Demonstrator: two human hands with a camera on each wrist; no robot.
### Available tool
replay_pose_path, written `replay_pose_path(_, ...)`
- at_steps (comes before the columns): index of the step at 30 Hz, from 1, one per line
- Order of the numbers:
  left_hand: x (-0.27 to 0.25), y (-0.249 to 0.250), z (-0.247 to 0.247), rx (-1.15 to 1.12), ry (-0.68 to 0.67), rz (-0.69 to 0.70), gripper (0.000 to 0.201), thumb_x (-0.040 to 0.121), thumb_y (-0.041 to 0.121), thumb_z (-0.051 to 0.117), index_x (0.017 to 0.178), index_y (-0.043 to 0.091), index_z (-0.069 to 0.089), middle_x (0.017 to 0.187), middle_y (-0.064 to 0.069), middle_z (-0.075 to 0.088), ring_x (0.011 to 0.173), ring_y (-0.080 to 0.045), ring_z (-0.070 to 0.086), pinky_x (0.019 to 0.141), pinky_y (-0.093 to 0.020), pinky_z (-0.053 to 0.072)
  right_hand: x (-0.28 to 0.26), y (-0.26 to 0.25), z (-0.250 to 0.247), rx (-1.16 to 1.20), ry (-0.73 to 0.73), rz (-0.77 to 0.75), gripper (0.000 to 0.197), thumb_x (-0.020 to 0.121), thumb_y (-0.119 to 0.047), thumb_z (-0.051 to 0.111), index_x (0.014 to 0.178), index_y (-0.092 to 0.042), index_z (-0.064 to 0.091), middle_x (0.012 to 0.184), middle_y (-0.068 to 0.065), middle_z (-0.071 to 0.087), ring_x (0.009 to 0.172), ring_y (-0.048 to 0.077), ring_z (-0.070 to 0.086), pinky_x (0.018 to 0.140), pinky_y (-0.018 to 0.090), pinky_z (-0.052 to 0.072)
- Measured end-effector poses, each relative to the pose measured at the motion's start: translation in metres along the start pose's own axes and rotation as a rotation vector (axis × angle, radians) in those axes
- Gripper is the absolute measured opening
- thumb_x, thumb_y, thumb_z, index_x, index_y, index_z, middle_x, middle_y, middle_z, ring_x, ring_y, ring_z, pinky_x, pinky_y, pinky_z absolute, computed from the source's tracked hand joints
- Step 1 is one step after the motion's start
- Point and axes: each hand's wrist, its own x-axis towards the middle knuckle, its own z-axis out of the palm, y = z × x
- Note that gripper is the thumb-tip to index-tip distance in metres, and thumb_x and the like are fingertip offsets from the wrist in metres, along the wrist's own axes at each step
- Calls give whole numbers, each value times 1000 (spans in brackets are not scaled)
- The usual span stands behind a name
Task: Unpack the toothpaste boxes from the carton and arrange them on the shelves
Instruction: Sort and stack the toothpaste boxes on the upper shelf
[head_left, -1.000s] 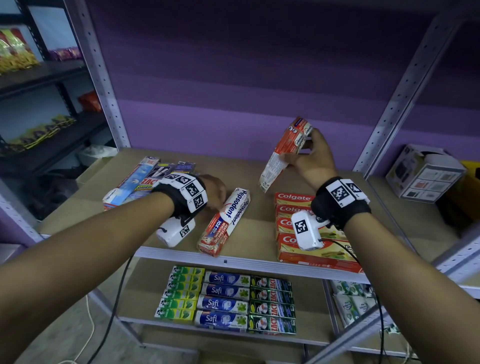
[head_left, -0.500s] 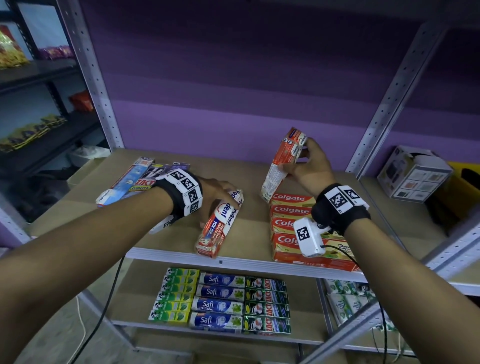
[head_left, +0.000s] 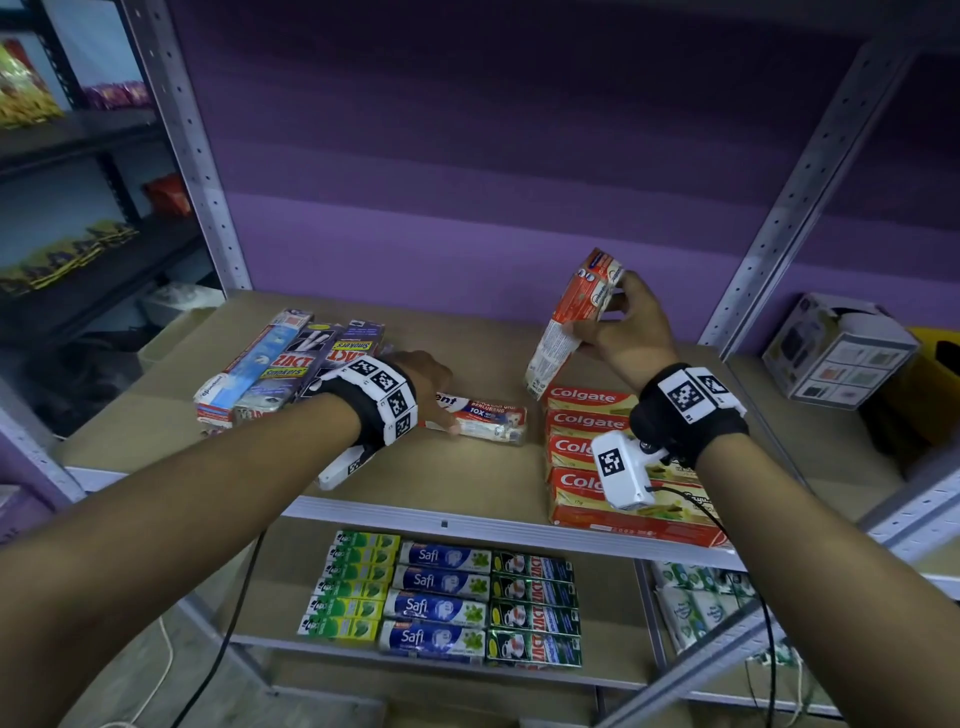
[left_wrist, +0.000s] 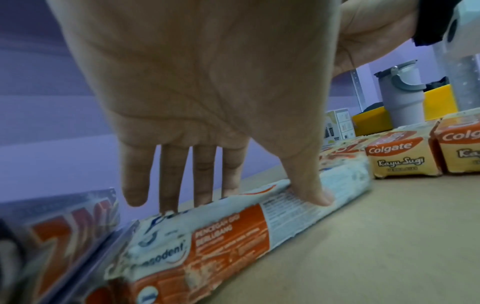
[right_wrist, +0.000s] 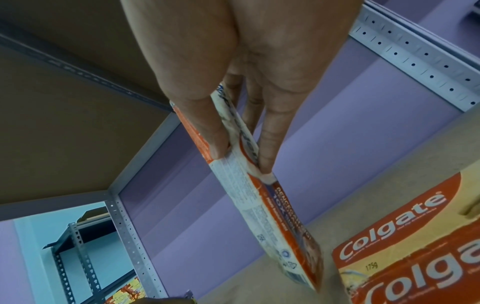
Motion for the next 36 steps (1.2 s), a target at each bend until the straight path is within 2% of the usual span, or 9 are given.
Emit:
replay_pose_path(5,1,9,-6,-26,-16,42,60,79,60,70,121,19,58,121,-6,56,107,-26,58,88,-34,49,2,4,0,0,15,7,53,74,-4,82,117,-17,53,117,1,61,103,24,64,81,51,59)
replay_pose_path(9,4,14,-7,-91,21,33,48,77,58,72,104,21,59,110,-1,60,97,-23,60,80,-31,49,3,6,0,2,16,4,54,73,-5,83,116,-19,53,115,-1,61,105,24,64,83,52,58)
replay_pose_path(15,8,29,-4,-131,62,44,46,78,58,71,110,26,61,100,5,54,90,-20,57,78,-32,48,5,8,-3,-11,17,-8,55,72,-5,83,115,-20,53,115,-1,61,105,24,64,82,52,58)
replay_pose_path(21,2,28,-4,-158,99,58,49,80,50,73,121,29,58,119,1,55,107,-23,57,88,-36,50,8,6,3,-71,12,-58,59,72,-6,83,116,-26,48,109,-6,61,98,13,62,85,49,58)
replay_pose_path(24,-7,17,-6,-139,105,30,49,80,41,75,124,27,57,122,-1,55,109,-24,57,89,-34,49,12,3,13,-86,-13,-92,59,75,-6,82,117,-23,45,110,-3,63,95,9,63,82,40,58)
replay_pose_path(28,-24,-4,-13,-107,104,24,39,82,23,73,119,27,62,123,-1,58,108,-23,58,92,-37,51,16,0,34,-203,-84,-204,55,76,-5,80,116,-21,46,99,-13,60,82,-10,57,66,10,46)
replay_pose_path(30,-31,-13,-16,-90,89,2,39,82,21,74,119,25,63,125,-1,56,111,-24,57,94,-37,50,18,0,49,-233,-134,-244,54,76,-1,78,114,-23,46,97,-13,61,81,-8,59,69,14,49)
replay_pose_path(34,-44,-27,-14,-34,130,-62,30,84,25,71,114,23,65,125,-1,57,109,-24,59,94,-37,51,19,1,77,-364,-266,-298,54,77,-3,75,119,-25,49,110,-5,64,92,12,65,87,37,57)
replay_pose_path(36,-49,-32,-11,-6,159,-77,26,86,30,69,111,23,67,125,-1,60,110,-23,59,96,-38,50,20,0,88,-459,-323,-329,55,78,-7,74,124,-26,49,118,-3,64,102,17,63,93,38,54)
